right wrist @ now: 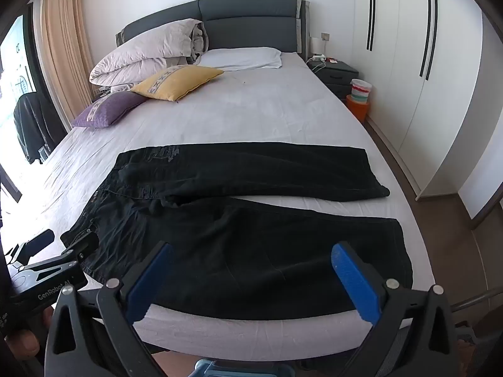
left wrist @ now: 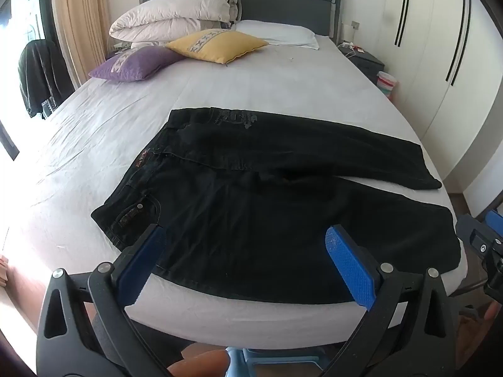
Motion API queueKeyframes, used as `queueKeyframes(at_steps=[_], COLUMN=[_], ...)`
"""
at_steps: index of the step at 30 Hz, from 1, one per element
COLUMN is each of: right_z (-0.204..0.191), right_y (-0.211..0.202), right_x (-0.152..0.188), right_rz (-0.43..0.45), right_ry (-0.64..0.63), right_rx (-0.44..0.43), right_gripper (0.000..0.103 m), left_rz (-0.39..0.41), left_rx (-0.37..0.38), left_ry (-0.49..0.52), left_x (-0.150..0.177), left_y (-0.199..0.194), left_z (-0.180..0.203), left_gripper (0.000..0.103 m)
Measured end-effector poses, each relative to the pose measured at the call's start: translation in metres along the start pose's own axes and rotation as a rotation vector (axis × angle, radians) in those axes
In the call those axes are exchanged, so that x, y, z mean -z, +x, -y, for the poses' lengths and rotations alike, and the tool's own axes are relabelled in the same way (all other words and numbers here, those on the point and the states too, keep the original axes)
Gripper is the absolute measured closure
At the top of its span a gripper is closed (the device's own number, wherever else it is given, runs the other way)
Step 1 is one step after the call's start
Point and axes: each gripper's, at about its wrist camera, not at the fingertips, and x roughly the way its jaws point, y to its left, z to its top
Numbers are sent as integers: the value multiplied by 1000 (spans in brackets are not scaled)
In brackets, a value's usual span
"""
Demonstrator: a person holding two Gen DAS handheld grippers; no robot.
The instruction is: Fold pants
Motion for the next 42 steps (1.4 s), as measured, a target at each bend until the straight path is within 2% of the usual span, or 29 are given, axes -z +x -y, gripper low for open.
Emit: queueKeyframes(at_steps=[42], right_z=[0], right_y=[0], right_x=[1], right_rz=[-3], right_ry=[-2], right_rx=[4], right_gripper=[0], left_rz=[4], left_rx=[-13], left_ry=[6], left_x=[1], left_y=[-1], left_z=[2], left_gripper=[0])
